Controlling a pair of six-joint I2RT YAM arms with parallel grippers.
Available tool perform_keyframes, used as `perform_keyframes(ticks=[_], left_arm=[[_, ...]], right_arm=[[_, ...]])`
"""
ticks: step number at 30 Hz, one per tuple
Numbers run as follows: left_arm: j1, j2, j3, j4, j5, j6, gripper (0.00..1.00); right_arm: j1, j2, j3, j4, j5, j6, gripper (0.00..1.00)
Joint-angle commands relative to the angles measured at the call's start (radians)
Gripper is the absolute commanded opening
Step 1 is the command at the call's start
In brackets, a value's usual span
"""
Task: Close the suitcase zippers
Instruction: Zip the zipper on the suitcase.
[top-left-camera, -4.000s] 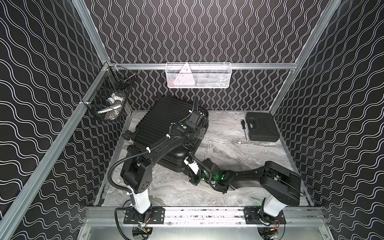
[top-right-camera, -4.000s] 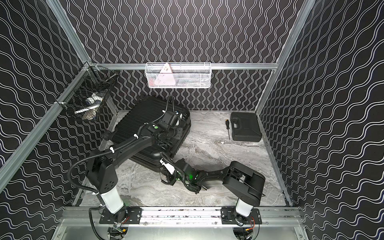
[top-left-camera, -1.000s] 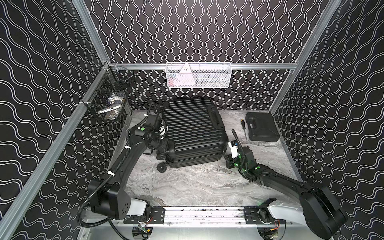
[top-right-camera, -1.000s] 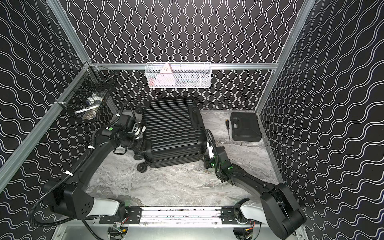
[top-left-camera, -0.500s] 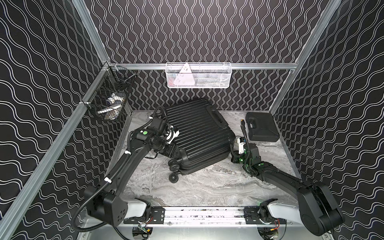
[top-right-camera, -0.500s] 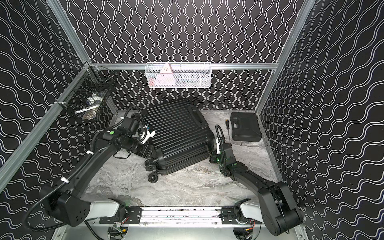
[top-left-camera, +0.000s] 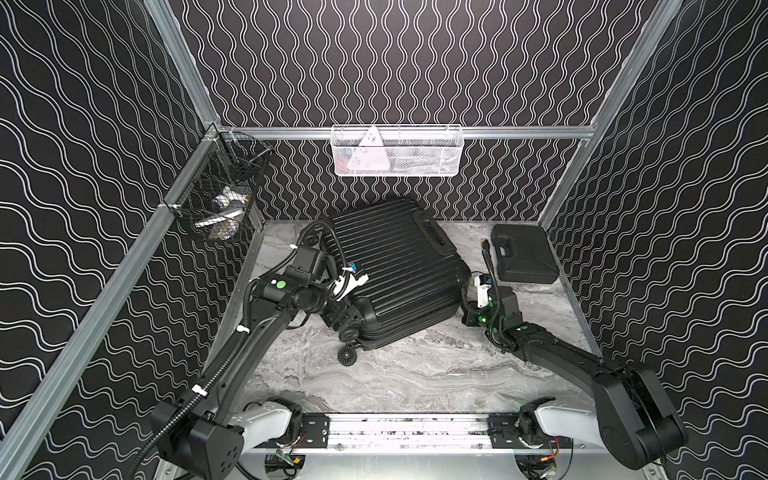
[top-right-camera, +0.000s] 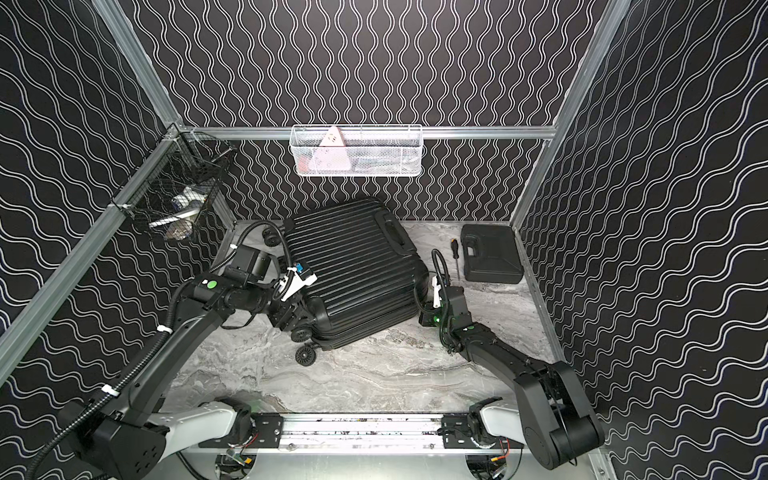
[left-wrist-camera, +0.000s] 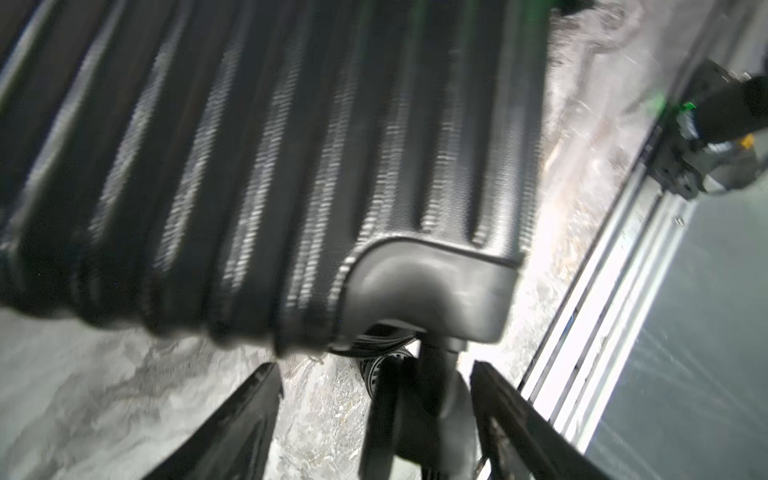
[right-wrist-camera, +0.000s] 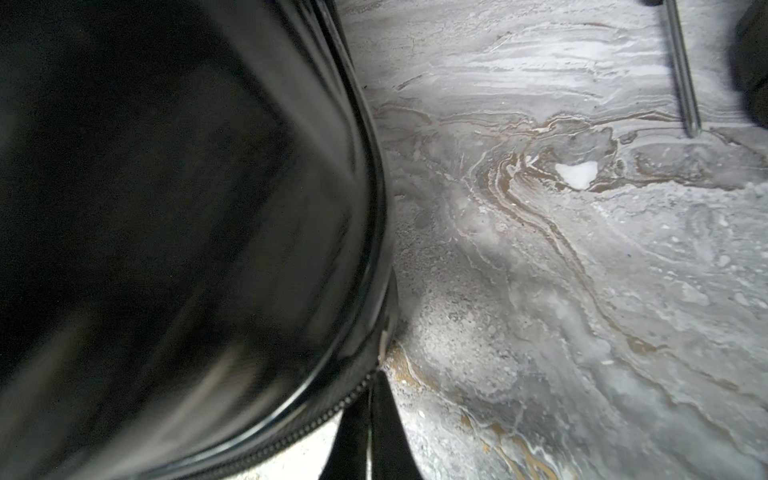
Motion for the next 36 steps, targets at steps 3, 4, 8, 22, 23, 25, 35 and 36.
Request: perform_keyframes(ticks=[3, 4, 8, 22, 23, 25, 35, 36], left_arm=[[-0.002, -0.003, 0.0, -0.08, 0.043, 0.187, 0.81], [-0.002, 0.009, 0.004, -0.103, 0.021, 0.19, 0.81], [-0.023, 0.033, -0.002, -0.175, -0.042, 0.206, 0.78], [-0.073, 0.046, -0.054, -0.125, -0.121, 0.196, 0.66], [-0.076, 0.043, -0.058, -0.115, -0.118, 0.197, 0.64], [-0.078, 0.036, -0.067, -0.095, -0.117, 0.192, 0.56], [-0.079, 0.002, -0.084, 0.037, -0.128, 0.072, 0.31], [-0.079, 0.009, -0.08, 0.045, -0.128, 0.051, 0.31]], right_arm=[[0.001, 0.01, 0.002, -0.029, -0.068, 0.006, 0.0], [0.003, 0.01, 0.002, -0.027, -0.069, 0.008, 0.0], [0.002, 0.021, 0.005, -0.022, -0.08, 0.012, 0.0], [0.002, 0.029, 0.009, -0.019, -0.101, 0.013, 0.0], [0.003, 0.029, 0.009, -0.02, -0.101, 0.014, 0.0], [0.003, 0.027, 0.007, -0.019, -0.104, 0.015, 0.0], [0.003, 0.016, 0.003, -0.035, -0.149, 0.017, 0.0], [0.003, 0.012, 0.001, -0.039, -0.152, 0.015, 0.0]])
